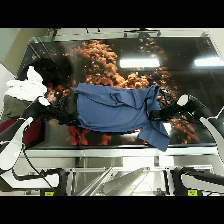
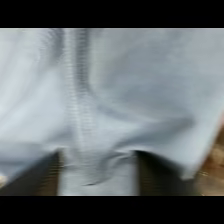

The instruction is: Fold the shirts.

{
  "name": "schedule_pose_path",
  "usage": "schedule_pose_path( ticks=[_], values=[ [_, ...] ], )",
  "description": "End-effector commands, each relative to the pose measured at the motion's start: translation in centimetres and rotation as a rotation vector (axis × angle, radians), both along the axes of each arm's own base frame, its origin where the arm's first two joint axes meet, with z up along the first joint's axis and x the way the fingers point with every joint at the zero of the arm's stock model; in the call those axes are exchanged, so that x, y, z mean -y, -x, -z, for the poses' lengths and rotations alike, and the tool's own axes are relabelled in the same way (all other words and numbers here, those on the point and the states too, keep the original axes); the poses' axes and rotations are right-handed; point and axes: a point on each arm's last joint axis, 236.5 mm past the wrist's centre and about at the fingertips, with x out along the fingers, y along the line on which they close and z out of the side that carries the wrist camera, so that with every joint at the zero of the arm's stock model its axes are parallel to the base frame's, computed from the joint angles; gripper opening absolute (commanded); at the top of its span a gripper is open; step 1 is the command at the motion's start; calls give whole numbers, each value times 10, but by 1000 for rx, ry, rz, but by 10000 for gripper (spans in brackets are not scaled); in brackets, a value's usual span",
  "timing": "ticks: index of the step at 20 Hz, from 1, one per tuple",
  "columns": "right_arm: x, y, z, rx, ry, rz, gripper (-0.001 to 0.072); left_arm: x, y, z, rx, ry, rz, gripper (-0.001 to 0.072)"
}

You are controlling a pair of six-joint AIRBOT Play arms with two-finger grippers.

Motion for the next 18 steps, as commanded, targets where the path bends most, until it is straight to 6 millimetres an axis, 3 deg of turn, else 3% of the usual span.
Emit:
schedule_pose_path(
  ticks=[1, 2, 3, 4, 8, 10, 12, 15, 17, 18],
  values=[
    [6, 1, 2, -12, 30, 5, 303, 0, 1, -1, -2, 2, 3, 19],
    [5, 2, 0, -15, 29, -1, 260, 0, 1, -1, -3, 3, 7, 19],
    [2, 2, -4, -24, 18, -1, 73, 1, 2, -1, -2, 5, 13, 19],
    [1, 0, -9, -28, 13, 3, 22, 1, 3, -1, -4, 7, 17, 19],
    [-7, -17, -49, 20, -22, -16, 20, 1, 2, -3, 2, 9, 24, 19],
    [-10, -25, -84, 74, -50, -26, 19, 2, -5, -13, 15, 17, 37, 19],
    [-2, -33, -125, 157, -57, -15, 19, 4, -16, -35, 34, 41, 63, 19],
    [21, -47, -197, 338, -101, 79, 19, 21, -41, -96, 116, 210, 56, 19],
    [44, -53, -261, 509, -158, 172, 19, 39, -63, -176, 290, 443, 37, 18],
    [57, -54, -296, 601, -196, 233, 19, 40, -73, -227, 407, 565, 15, 19]
  ],
)
